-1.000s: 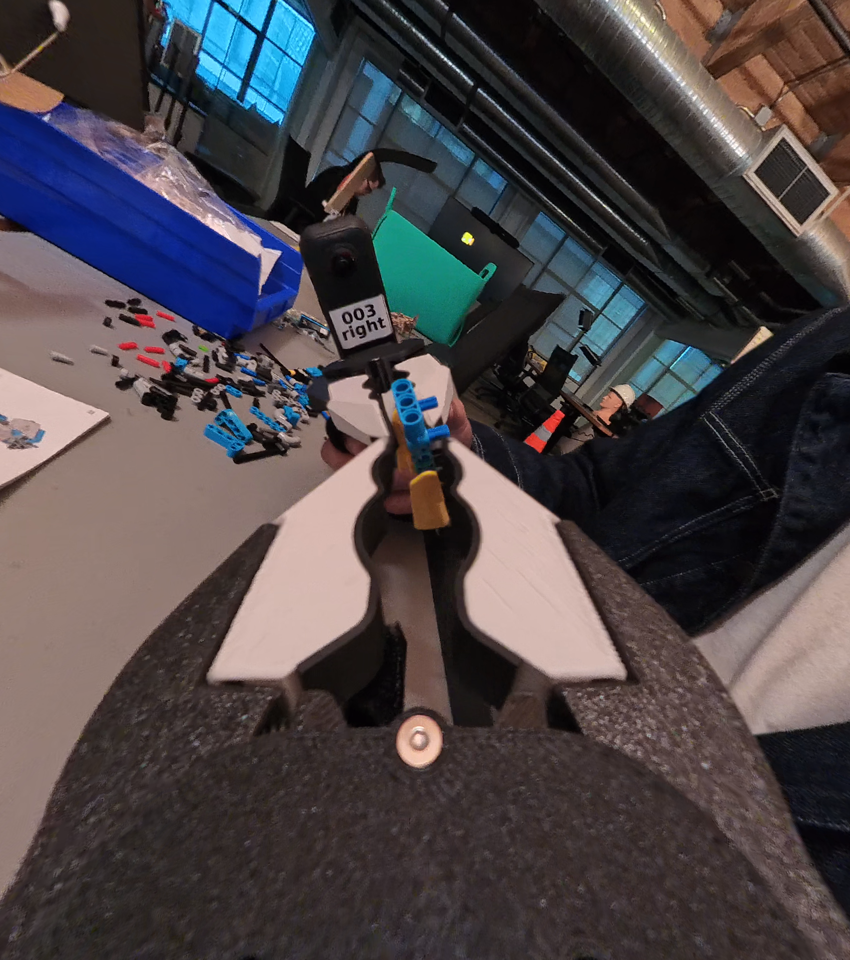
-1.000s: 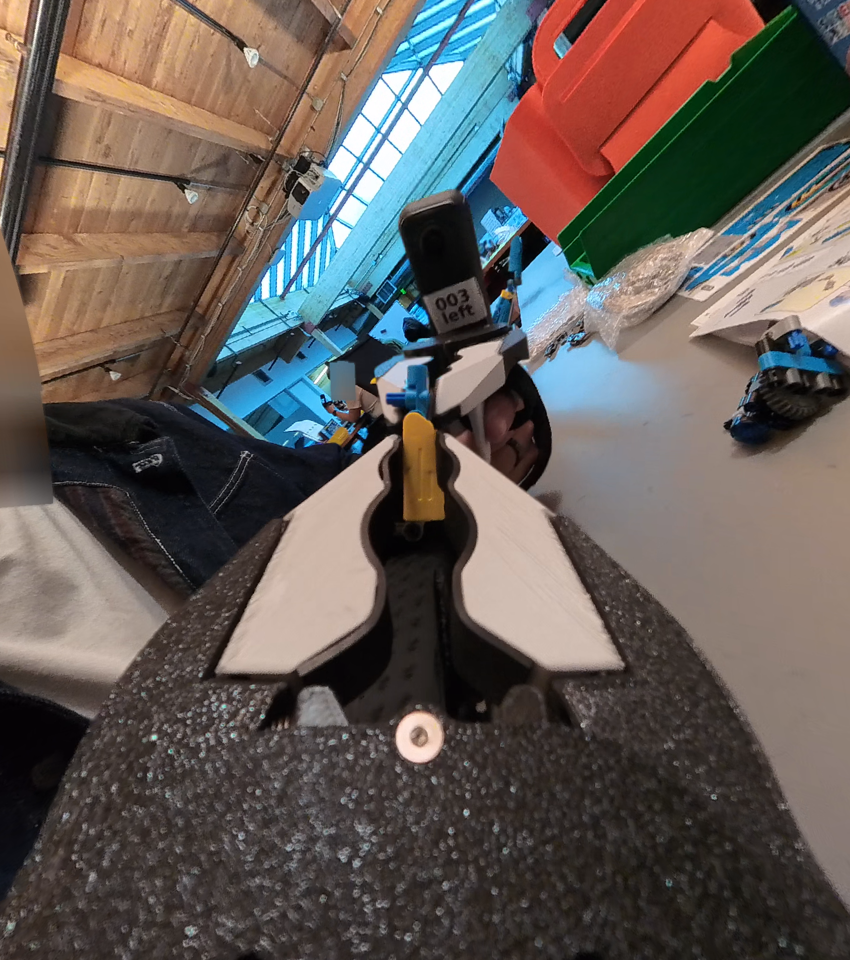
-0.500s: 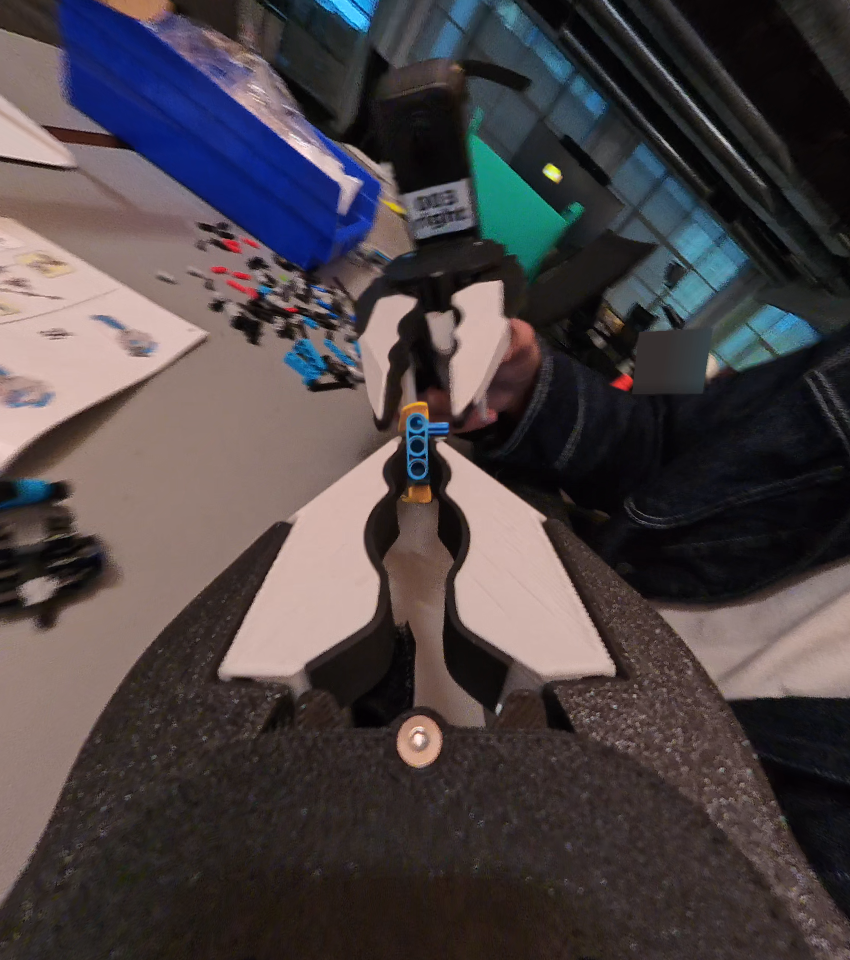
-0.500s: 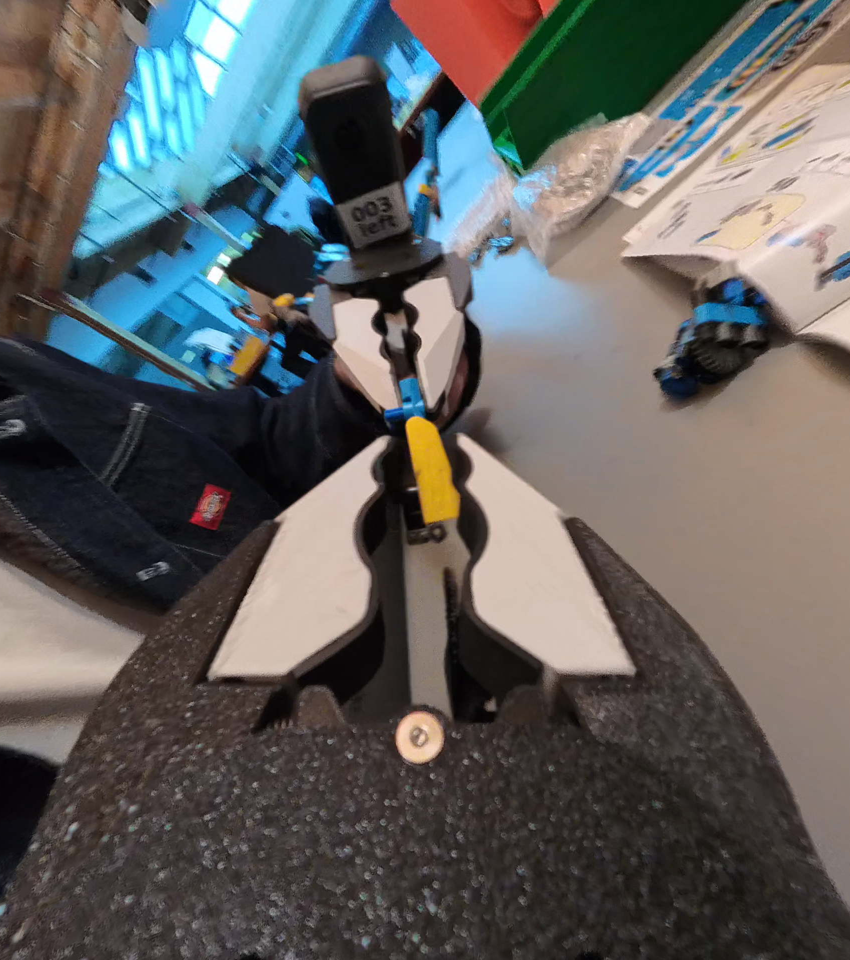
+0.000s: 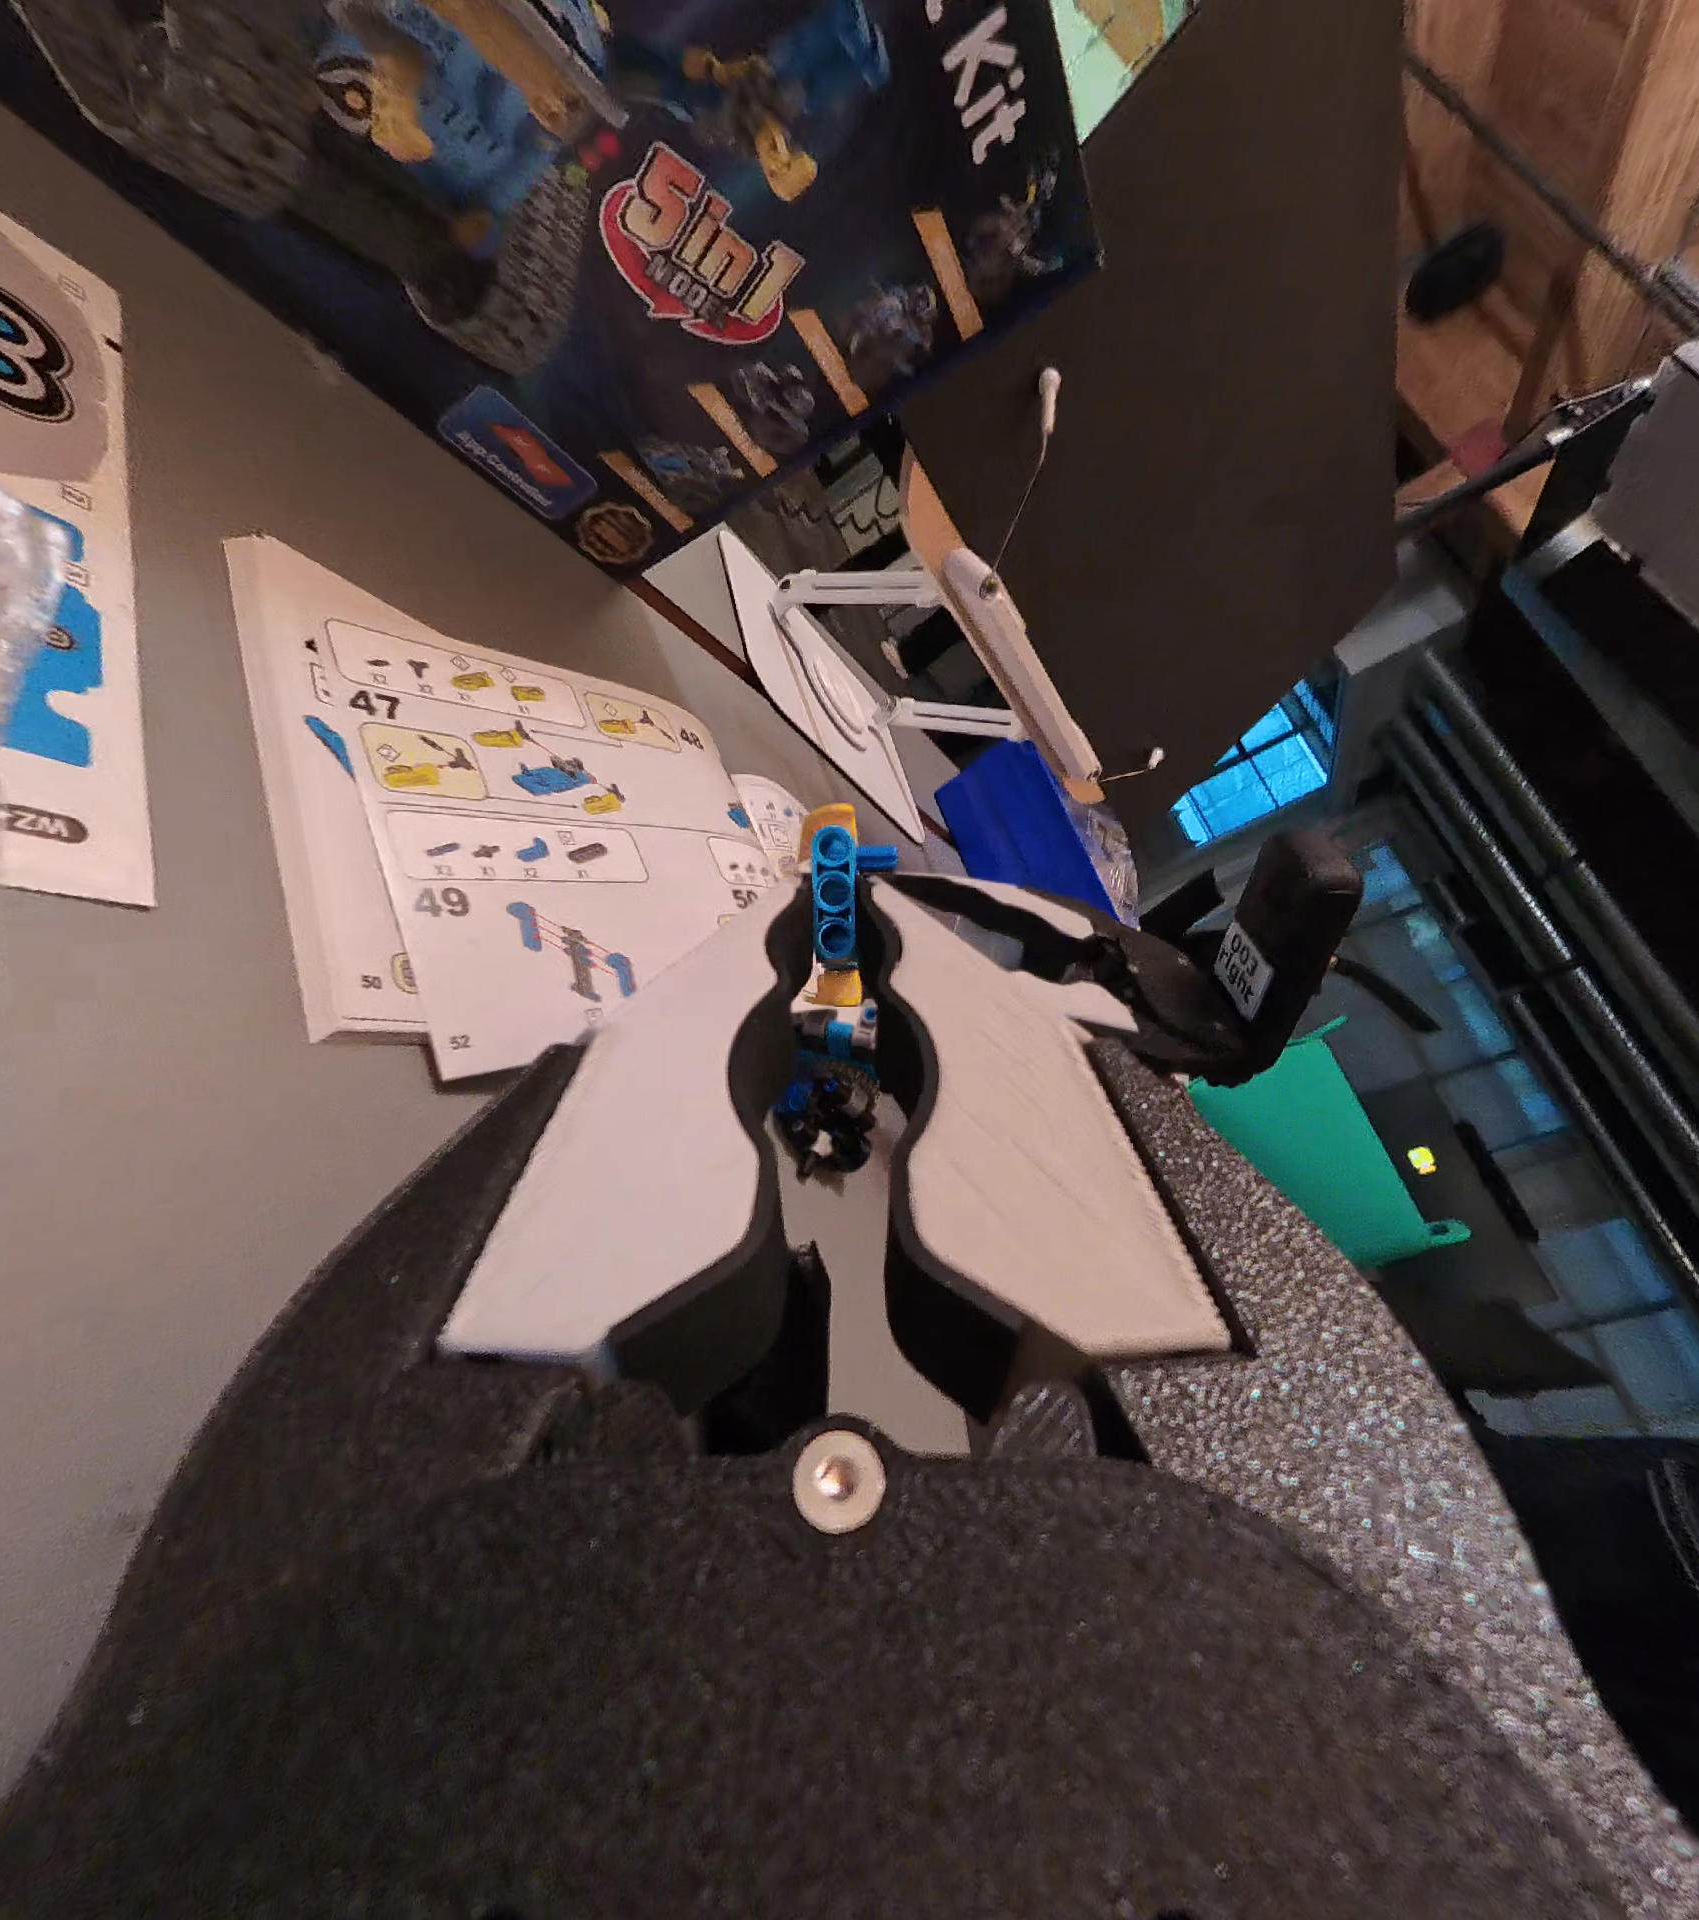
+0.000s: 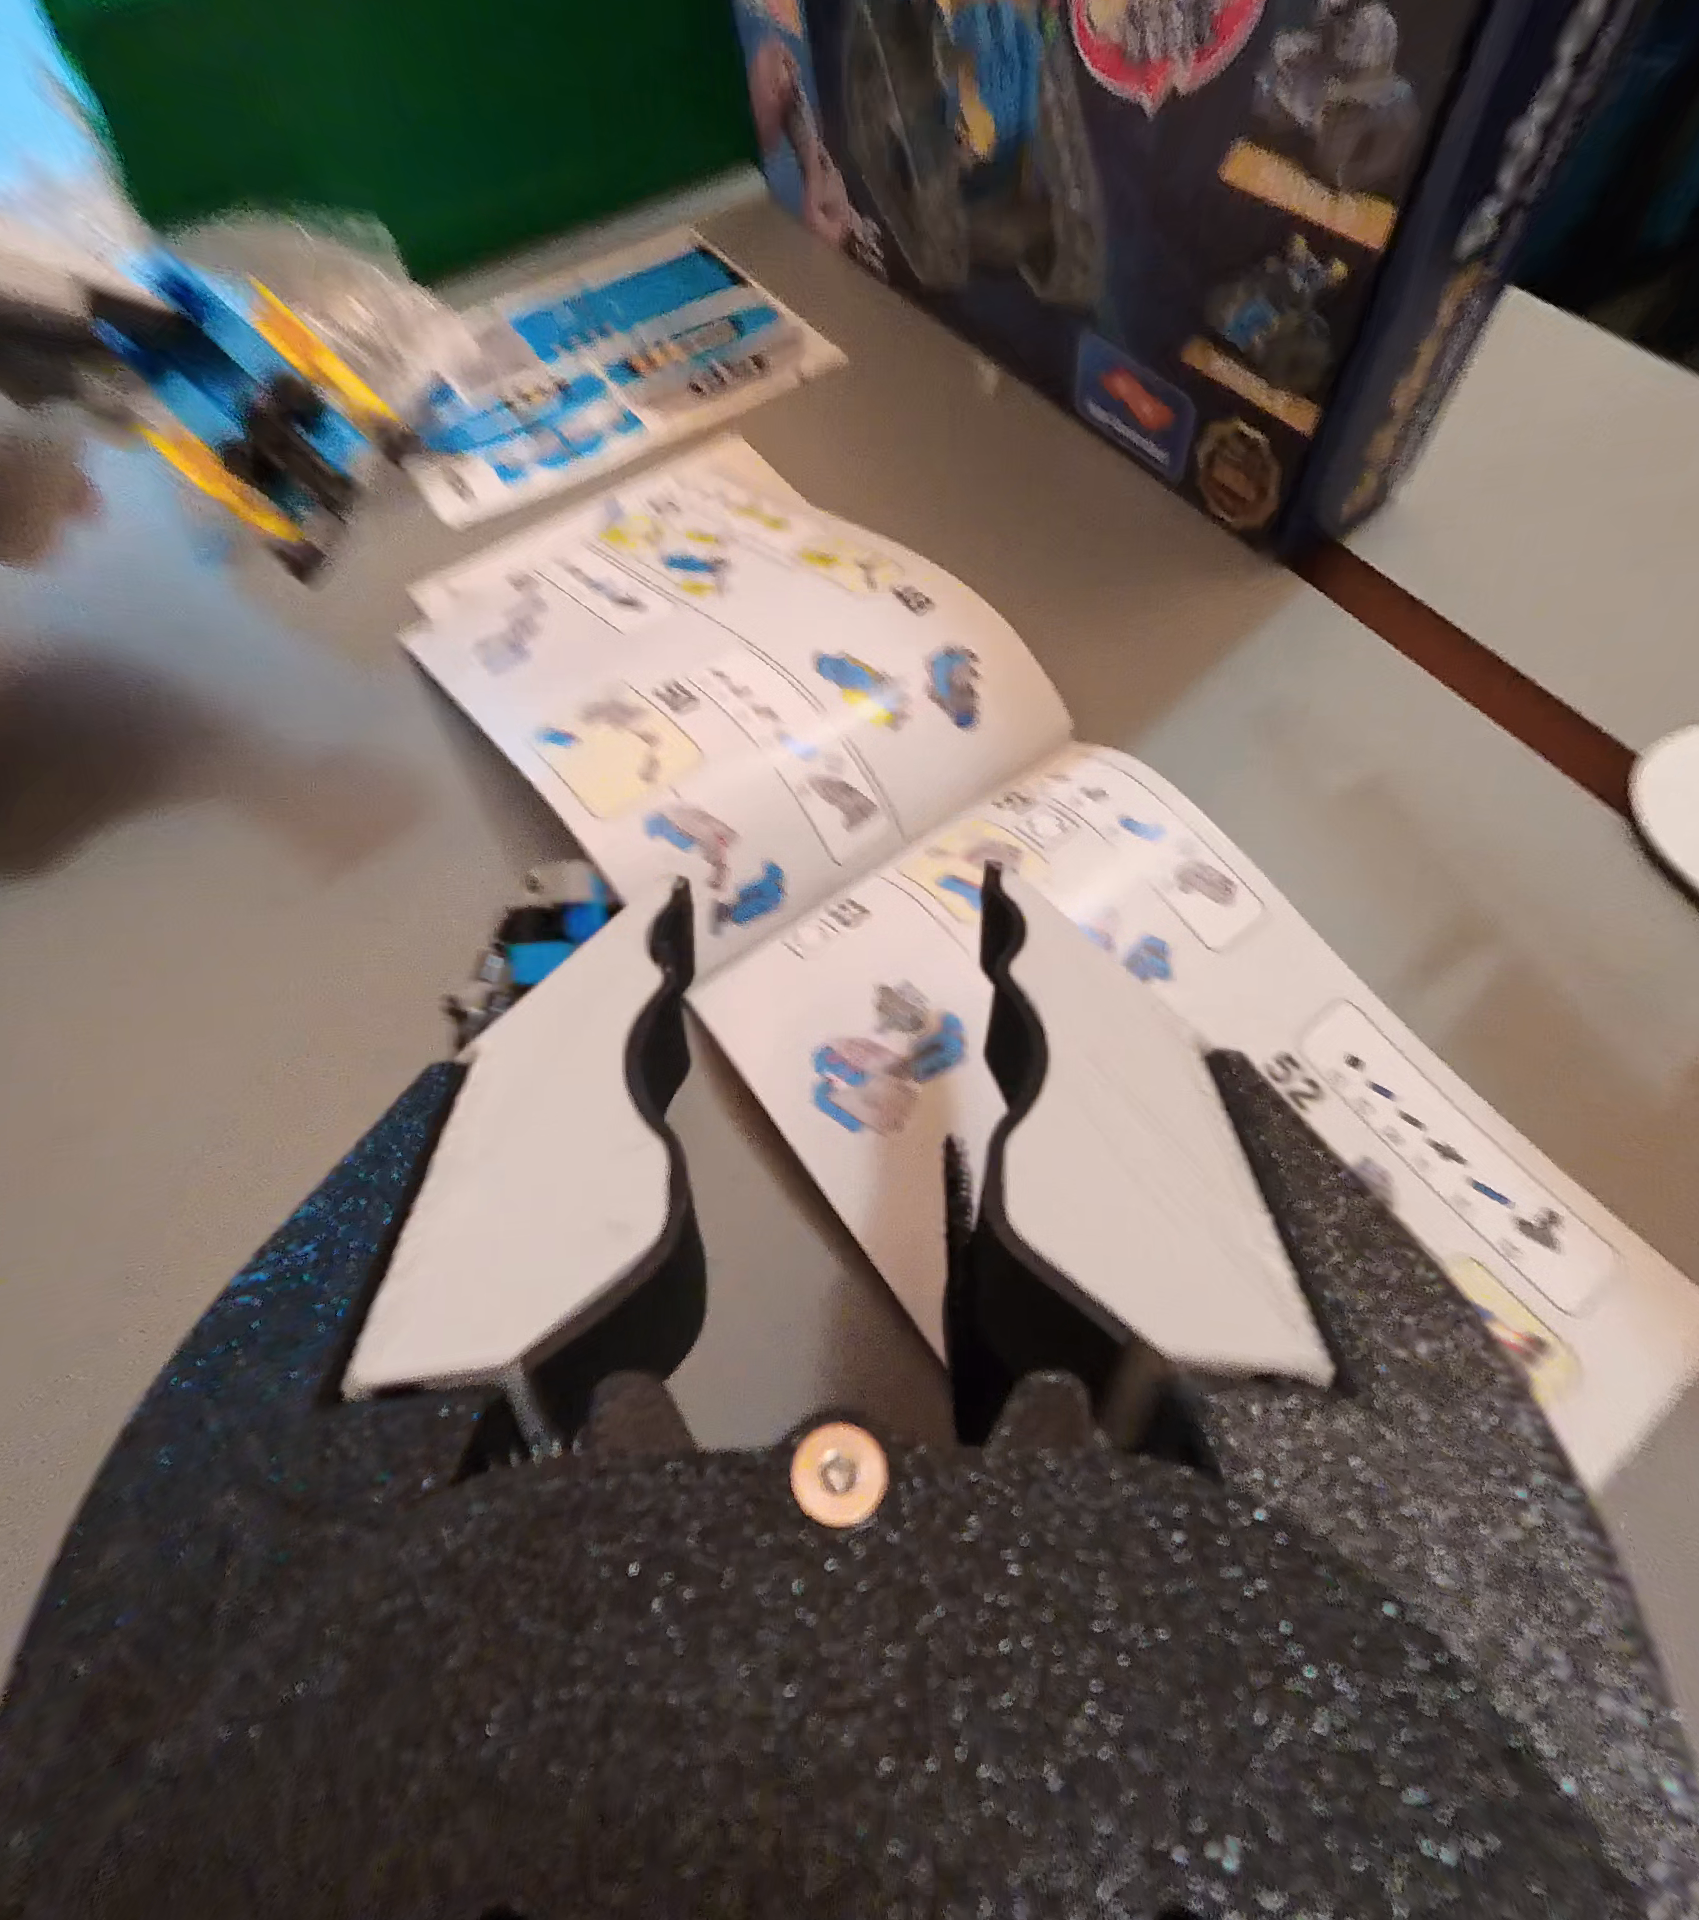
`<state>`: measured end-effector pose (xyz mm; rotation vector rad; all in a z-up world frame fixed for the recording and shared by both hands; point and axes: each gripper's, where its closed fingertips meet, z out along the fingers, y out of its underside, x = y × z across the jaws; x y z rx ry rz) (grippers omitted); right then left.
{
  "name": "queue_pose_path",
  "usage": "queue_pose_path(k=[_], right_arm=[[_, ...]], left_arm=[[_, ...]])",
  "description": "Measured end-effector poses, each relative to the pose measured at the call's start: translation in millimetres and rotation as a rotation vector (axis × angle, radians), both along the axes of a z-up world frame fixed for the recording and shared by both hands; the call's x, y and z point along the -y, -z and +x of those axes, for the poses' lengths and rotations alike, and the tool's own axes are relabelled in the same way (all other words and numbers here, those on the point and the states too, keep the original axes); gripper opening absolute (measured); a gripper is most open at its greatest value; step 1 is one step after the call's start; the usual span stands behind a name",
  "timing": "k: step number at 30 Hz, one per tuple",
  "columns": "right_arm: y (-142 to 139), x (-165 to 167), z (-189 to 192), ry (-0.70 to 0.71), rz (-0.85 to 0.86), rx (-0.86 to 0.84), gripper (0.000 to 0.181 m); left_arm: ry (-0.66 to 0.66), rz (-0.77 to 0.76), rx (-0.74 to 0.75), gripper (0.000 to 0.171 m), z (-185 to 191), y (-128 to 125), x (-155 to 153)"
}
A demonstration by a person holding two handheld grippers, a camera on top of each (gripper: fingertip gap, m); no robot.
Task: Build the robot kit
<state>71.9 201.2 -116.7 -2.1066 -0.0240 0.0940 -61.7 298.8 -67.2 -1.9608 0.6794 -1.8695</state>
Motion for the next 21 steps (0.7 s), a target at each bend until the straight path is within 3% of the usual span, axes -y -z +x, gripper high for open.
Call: queue_pose_path(k=[5,15,21], right_arm=[[14,-3,0,0.058,-0.025,-0.127,0.058],[8,-3,4,0.043,0.064,-0.172,0.057],[8,-3,3,0.035,0.064,-0.186,0.057]], left_arm=[[0.009,-0.011,-0.019,0.007,3,7,-2],[0.113,-0.018,-0.114,0.007,13,36,16],[0.168,0.009,-0.117,0.007,16,37,27]])
